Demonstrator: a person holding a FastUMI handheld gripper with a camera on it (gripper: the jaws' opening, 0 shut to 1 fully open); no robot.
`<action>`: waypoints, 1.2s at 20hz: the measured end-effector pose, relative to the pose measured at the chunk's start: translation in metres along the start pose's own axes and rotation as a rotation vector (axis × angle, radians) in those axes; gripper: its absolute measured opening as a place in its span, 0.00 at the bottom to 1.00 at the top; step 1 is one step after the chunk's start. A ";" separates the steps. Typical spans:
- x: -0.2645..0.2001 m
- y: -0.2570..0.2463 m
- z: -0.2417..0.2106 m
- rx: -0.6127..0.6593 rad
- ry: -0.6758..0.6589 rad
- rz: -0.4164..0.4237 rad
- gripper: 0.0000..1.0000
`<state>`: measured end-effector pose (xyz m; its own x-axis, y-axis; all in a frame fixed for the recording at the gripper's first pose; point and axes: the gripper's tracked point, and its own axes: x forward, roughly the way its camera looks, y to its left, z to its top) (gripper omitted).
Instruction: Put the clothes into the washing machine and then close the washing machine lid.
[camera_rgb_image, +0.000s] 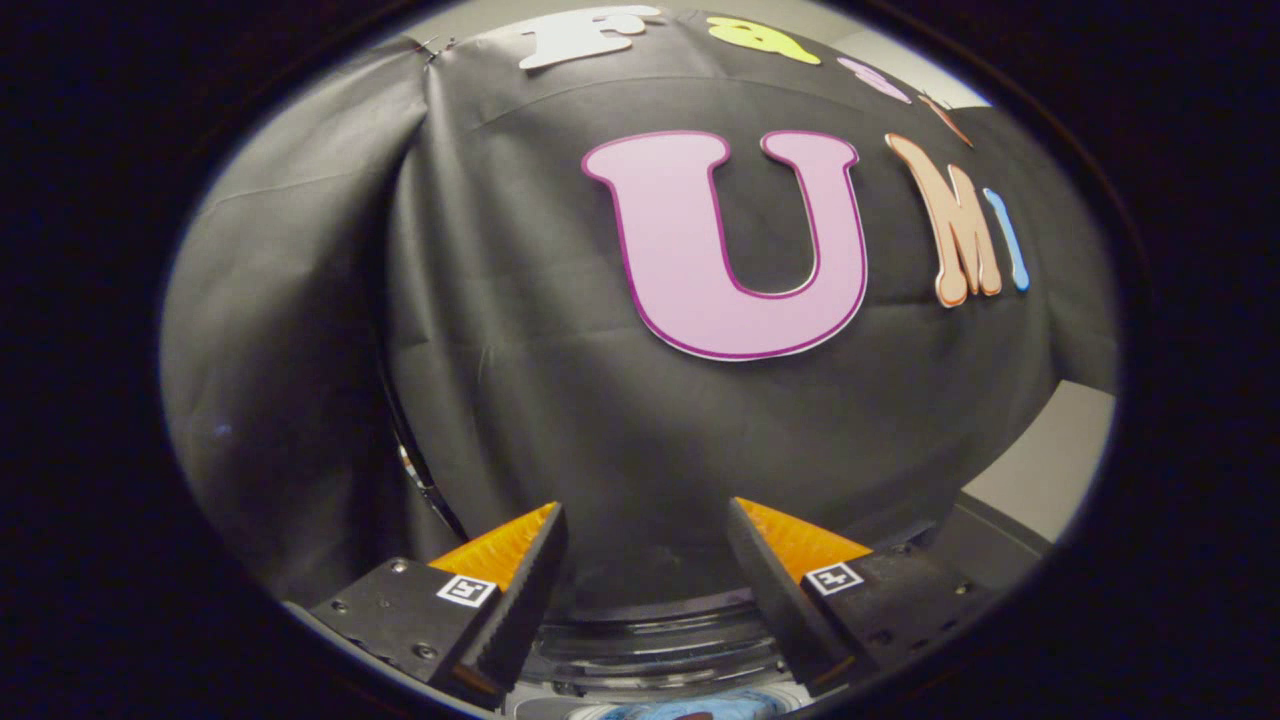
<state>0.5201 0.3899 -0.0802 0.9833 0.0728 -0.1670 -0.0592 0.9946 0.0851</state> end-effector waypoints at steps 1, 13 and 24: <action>0.004 0.000 -0.002 -0.015 -0.003 -0.004 0.96; 0.014 -0.010 -0.030 -0.135 0.030 0.017 0.94; -0.033 -0.009 -0.026 -0.133 -0.064 0.034 0.95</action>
<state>0.4833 0.3800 -0.1010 0.9891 0.1060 -0.1027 -0.1108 0.9930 -0.0416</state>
